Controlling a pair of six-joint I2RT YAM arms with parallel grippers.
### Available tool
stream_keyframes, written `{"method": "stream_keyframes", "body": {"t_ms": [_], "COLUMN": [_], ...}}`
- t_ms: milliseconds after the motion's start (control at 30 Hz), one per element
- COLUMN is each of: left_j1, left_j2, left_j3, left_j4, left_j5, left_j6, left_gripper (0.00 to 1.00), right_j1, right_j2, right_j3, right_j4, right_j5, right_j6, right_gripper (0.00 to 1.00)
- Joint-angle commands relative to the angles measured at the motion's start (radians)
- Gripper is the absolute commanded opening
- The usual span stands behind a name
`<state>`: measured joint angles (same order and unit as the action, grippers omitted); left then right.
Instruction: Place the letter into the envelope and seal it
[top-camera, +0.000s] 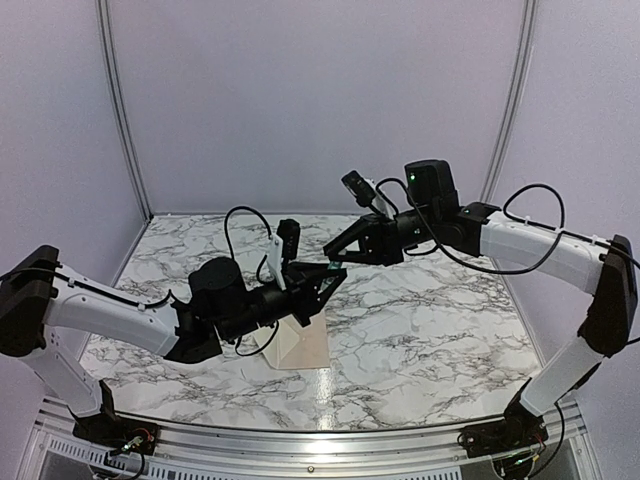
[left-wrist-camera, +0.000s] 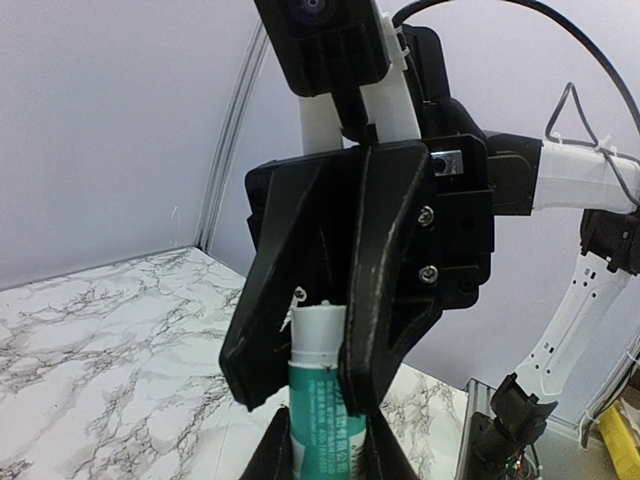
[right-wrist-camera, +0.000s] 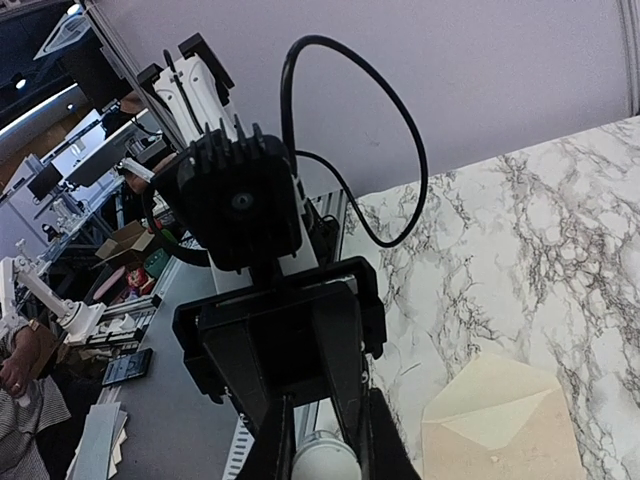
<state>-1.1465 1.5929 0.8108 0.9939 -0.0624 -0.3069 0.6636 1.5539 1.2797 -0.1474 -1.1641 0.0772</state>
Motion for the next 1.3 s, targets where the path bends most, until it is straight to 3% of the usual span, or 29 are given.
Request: {"method": "stream_keyframes", "body": {"t_ms": [0,33,100,333,667,1000,1267], "left_j1": [0.002,0.004,0.011,0.047,0.074,0.092,0.094], "left_j2": [0.003,-0.007,-0.033,-0.097,-0.047,-0.024,-0.03], "left_j3": [0.015,0.019,0.038,0.086,0.126,0.138,0.129], "left_j4": [0.018,-0.018,-0.129,-0.403,-0.441,-0.458,-0.473], "left_j5": [-0.014,-0.008,0.015,0.163,0.258,0.189,0.116], "left_j6": [-0.009,-0.015,-0.017,-0.013,-0.046,-0.078,-0.075], "left_gripper": [0.35,0.44,0.5,0.54,0.5,0.44,0.49], "right_j1": [0.005,0.005,0.005,0.005,0.016,0.028,0.028], "right_j2": [0.005,0.009,0.026,0.063,0.103,0.095,0.094], "right_j3": [0.032,0.048,0.097,0.153,0.196,0.19,0.187], "right_j4": [-0.082,-0.131,-0.244,-0.455,-0.493,-0.484,-0.476], "right_j5": [0.031,0.054,0.099,0.155,0.131,0.136,0.141], "right_j6": [-0.087,-0.132,-0.221,-0.368,-0.373,-0.363,-0.353], "right_gripper": [0.0,0.0,0.0,0.0,0.0,0.01,0.01]}}
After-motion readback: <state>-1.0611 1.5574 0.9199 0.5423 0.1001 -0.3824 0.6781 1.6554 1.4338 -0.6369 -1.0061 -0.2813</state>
